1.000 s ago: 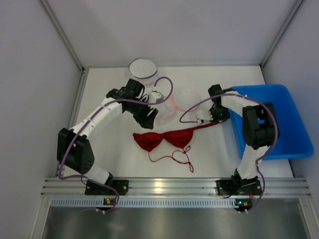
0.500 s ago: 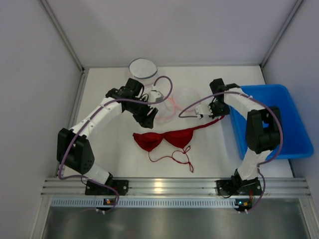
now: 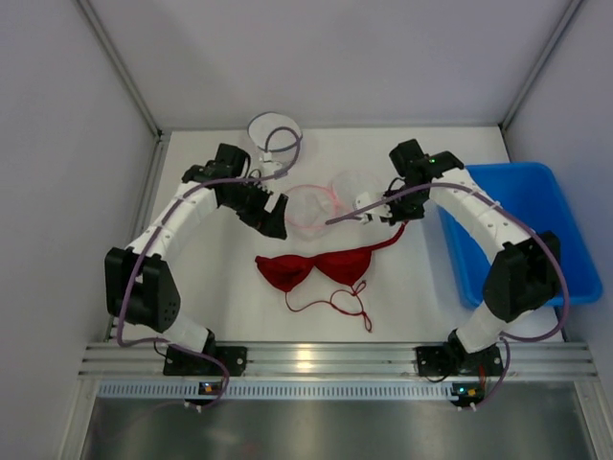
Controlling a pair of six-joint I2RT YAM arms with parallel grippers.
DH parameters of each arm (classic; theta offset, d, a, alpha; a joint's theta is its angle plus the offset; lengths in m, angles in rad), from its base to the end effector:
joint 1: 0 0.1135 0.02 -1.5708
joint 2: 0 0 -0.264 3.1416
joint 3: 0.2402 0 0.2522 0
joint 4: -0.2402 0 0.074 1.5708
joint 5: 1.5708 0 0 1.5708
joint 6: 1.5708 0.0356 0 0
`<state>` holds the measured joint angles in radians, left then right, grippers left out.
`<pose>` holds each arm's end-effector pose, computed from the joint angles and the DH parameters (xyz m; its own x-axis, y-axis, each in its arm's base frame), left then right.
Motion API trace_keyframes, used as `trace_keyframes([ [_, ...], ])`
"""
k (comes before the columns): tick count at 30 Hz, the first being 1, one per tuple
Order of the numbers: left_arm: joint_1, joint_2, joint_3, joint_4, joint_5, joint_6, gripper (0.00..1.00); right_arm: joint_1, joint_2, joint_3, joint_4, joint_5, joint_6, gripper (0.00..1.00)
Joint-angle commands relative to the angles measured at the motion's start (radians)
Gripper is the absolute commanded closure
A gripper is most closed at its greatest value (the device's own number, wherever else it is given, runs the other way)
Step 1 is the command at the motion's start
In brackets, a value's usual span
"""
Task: Place the bra in the laundry bag and zip it closed
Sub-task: Adjust the bra at the center of the board.
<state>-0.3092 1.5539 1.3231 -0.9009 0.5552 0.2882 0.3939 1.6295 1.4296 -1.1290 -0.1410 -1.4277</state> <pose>0.2915 -0.1128 0.2855 -0.6925 0.4748 -0.5432 0.6977 0.6324 -0.3366 0.2877 0.1250 0.2811 0.2790 -0.9453 -0.1692 -0.9460 -0.2403 -0.2176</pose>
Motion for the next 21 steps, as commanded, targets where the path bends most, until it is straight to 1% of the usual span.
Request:
trace_keyframes([
  [1,0.128,0.003,0.036,0.005,0.117,-0.075,0.02,0.092,-0.057,0.072,-0.074,-0.156,0.096,1.00],
  [5,0.200,-0.024,0.021,0.033,0.112,-0.095,0.02,0.198,-0.060,0.091,-0.063,-0.222,0.185,1.00],
  [6,0.205,-0.028,0.015,0.033,0.107,-0.089,0.02,0.242,-0.054,0.091,-0.055,-0.233,0.219,1.00],
  [8,0.206,-0.043,0.007,0.033,0.101,-0.090,0.02,0.284,-0.031,0.091,-0.029,-0.267,0.271,1.00],
  [11,0.208,-0.064,-0.013,0.033,0.097,-0.089,0.02,0.380,0.019,0.091,0.006,-0.304,0.338,1.00],
  [15,0.208,-0.097,-0.042,0.033,0.095,-0.077,0.02,0.463,0.067,0.065,0.084,-0.345,0.404,1.00],
  [18,0.208,-0.121,-0.067,0.034,0.081,-0.075,0.02,0.503,0.105,0.080,0.120,-0.365,0.443,1.00],
  [20,0.208,-0.138,-0.084,0.033,0.072,-0.073,0.02,0.505,0.127,0.115,0.123,-0.365,0.489,1.00],
  [21,0.208,-0.144,-0.087,0.034,0.074,-0.073,0.02,0.493,0.125,0.118,0.129,-0.358,0.500,0.95],
])
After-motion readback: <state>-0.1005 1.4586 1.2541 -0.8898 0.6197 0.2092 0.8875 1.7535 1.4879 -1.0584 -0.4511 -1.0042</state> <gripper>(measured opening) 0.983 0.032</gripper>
